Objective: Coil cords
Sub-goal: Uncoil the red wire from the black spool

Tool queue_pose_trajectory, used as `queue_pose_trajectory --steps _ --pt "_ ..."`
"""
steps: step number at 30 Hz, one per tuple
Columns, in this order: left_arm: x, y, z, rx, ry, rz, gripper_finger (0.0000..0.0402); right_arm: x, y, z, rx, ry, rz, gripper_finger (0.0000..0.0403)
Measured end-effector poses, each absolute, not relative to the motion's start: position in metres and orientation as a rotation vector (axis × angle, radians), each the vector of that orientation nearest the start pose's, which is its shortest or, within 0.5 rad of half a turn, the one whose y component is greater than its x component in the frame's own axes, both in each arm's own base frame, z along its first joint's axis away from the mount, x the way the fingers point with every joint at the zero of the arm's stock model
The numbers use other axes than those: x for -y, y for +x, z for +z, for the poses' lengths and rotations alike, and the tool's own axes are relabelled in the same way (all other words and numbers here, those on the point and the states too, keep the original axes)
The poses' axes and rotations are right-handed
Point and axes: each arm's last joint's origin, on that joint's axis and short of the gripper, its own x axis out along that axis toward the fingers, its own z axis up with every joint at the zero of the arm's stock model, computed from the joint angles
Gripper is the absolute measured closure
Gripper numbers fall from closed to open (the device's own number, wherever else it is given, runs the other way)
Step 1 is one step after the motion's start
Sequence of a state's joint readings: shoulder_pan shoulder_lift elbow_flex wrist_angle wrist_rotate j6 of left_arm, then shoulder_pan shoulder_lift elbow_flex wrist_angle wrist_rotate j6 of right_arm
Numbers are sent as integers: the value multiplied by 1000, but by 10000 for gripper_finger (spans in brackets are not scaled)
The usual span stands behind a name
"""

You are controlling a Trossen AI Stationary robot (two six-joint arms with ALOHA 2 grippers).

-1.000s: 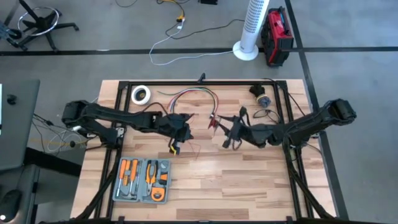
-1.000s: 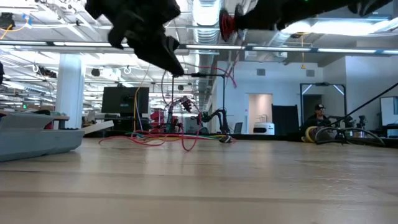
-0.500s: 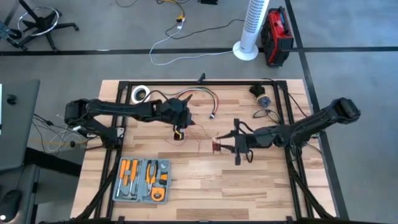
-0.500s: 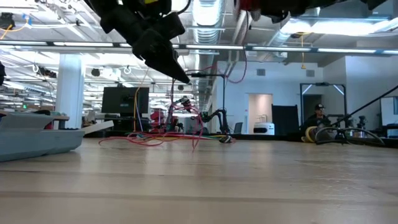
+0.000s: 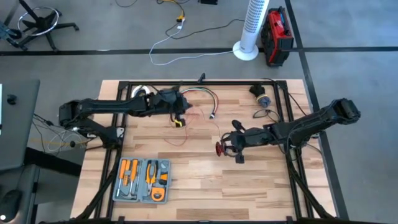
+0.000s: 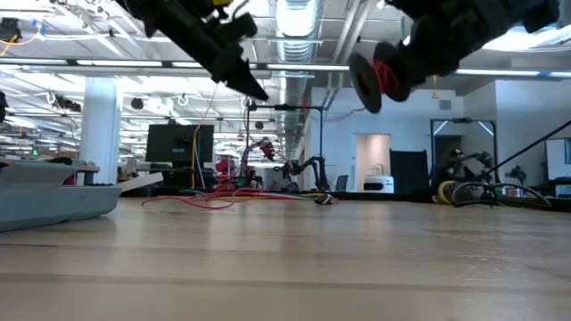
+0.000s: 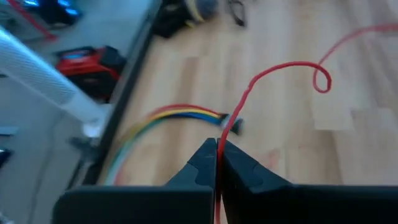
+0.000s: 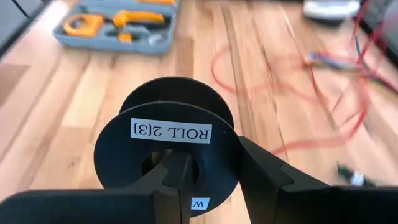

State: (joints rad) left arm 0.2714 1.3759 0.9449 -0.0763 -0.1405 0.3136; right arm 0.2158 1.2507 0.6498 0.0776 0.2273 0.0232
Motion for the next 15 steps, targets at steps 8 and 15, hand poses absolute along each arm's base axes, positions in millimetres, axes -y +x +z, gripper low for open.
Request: queue_pose_trajectory --steps 8,15 --pt "-65 252 316 -415 278 323 401 -37 249 211 -585 -35 -77 295" --pt "-38 216 346 -308 239 265 401 -28 250 211 -581 -39 -159 295"
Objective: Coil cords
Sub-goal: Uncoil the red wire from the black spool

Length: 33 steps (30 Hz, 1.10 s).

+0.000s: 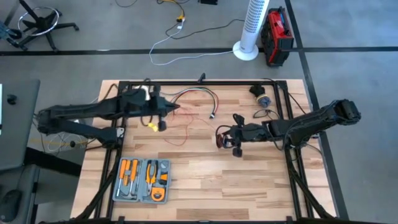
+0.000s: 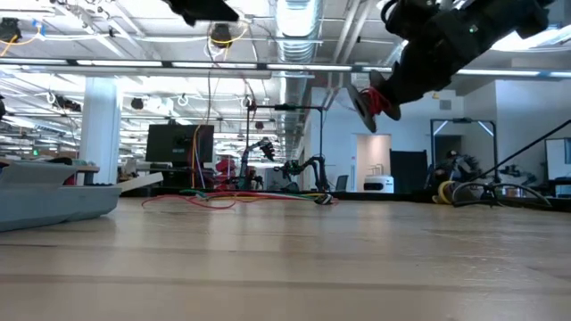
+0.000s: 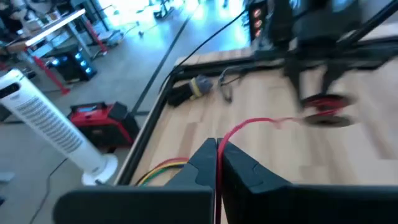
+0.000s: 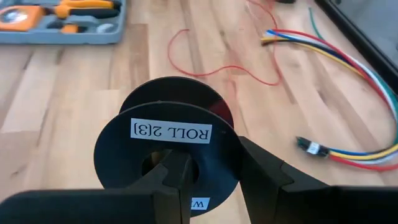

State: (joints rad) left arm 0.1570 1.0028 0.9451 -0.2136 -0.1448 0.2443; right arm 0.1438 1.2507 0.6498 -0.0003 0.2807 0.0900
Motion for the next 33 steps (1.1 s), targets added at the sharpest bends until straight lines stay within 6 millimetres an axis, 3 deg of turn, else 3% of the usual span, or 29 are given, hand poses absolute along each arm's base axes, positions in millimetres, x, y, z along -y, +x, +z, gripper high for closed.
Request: queue_pose_trajectory --steps 10,17,26,33 --pt "-6 183 368 -180 224 150 401 -13 249 208 -618 -15 -249 295" --pt "6 179 364 -221 211 81 401 -4 246 206 -630 -15 -433 295" --pt "9 202 340 -392 171 69 398 -3 246 207 -615 -18 -454 295" --pt "11 234 308 -572 199 55 332 -4 246 207 -614 -25 -448 295"
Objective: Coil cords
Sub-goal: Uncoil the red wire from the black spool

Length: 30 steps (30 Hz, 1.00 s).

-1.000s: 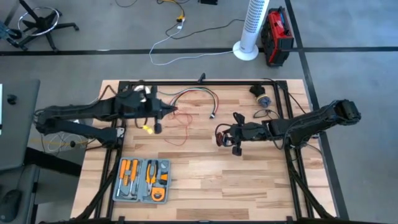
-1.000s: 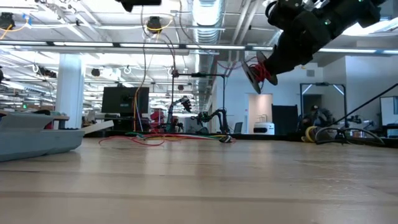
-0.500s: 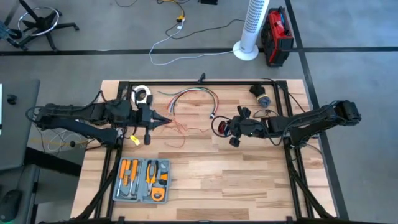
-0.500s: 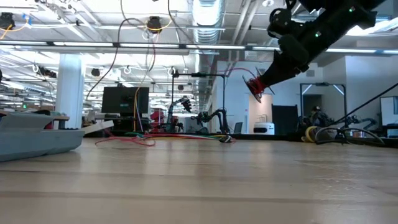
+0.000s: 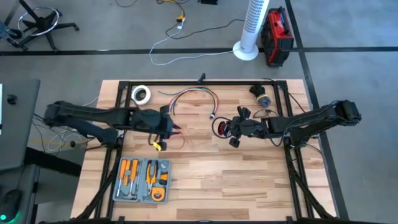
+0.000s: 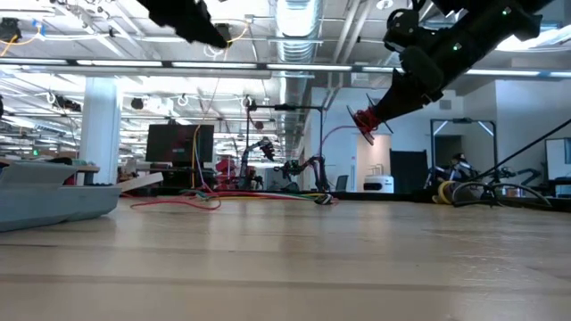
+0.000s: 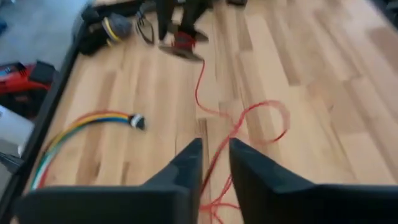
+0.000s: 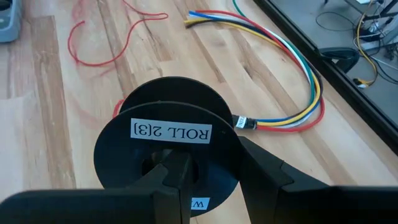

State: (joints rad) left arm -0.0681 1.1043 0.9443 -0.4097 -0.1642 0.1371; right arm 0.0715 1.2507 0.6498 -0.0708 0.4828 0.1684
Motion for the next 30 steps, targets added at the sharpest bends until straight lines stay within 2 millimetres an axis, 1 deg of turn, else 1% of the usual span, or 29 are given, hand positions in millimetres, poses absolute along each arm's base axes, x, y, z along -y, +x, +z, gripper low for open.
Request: queue_pose_trajectory --steps 4,7,11,15,18,21,25,27,30 --pt "11 252 292 -619 202 62 283 -4 247 207 -611 -24 -448 295" --pt "6 264 283 -631 193 85 250 -4 247 207 -607 -23 -448 295" --pt "-6 283 270 -623 190 116 223 -6 251 213 -542 -27 -430 295" --pt "-15 304 253 -601 181 64 220 -15 258 227 -394 -69 -392 295" --pt "-20 316 244 -576 163 32 221 -20 261 235 -316 -100 -366 295" --pt "-23 322 239 -549 169 -6 222 -23 261 238 -289 -127 -349 295" --pt "-22 333 235 -466 172 -132 222 -25 262 240 -272 -146 -339 295" --pt "-20 339 230 -441 169 -196 222 -27 262 241 -258 -152 -333 295" --pt "-20 347 216 -452 158 -214 222 -28 262 243 -242 -163 -329 295"
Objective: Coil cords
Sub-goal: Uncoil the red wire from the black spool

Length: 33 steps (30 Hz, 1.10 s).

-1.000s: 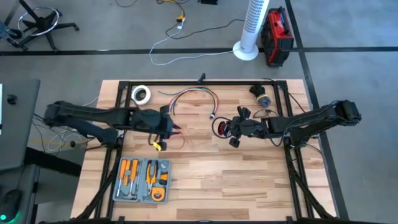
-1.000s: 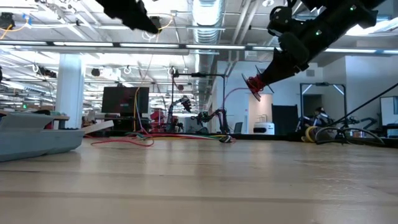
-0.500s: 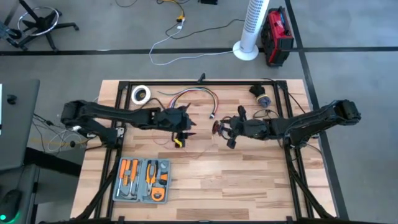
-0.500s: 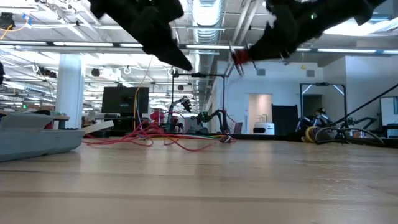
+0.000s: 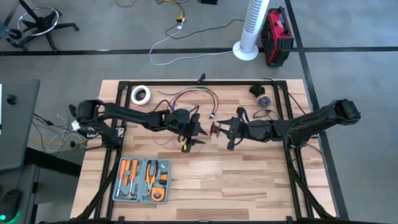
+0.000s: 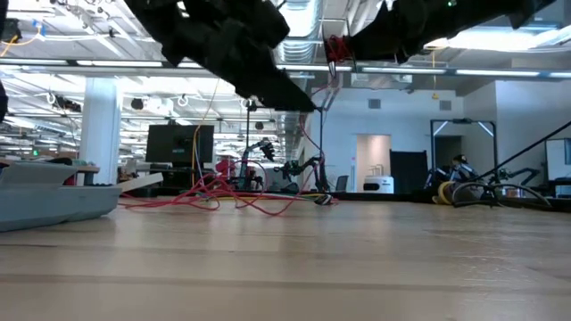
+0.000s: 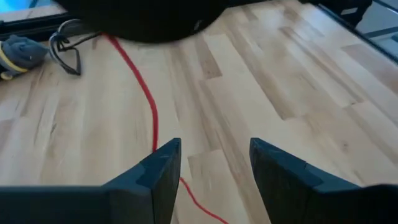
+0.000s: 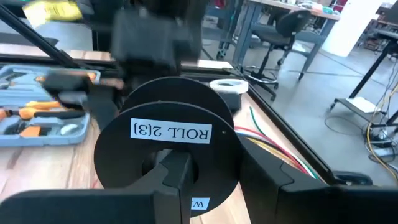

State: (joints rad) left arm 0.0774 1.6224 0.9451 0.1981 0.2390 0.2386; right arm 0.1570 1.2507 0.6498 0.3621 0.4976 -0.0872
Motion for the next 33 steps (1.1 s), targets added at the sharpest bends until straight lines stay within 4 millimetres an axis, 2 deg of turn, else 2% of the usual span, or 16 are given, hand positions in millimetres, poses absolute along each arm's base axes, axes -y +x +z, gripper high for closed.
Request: queue_pose_trajectory --steps 5,12,17,22,33 --pt "-23 355 202 -463 141 -169 225 -28 263 244 -230 -160 -319 295" --pt "-24 355 200 -483 128 -91 245 -30 263 244 -235 -169 -296 295" --pt "-19 346 214 -502 84 -11 255 -26 262 240 -280 -184 -308 295" --pt "-11 337 231 -485 205 104 264 -20 262 238 -288 -147 -327 295" --pt "-8 338 235 -452 230 75 266 -24 264 242 -244 -123 -251 295"
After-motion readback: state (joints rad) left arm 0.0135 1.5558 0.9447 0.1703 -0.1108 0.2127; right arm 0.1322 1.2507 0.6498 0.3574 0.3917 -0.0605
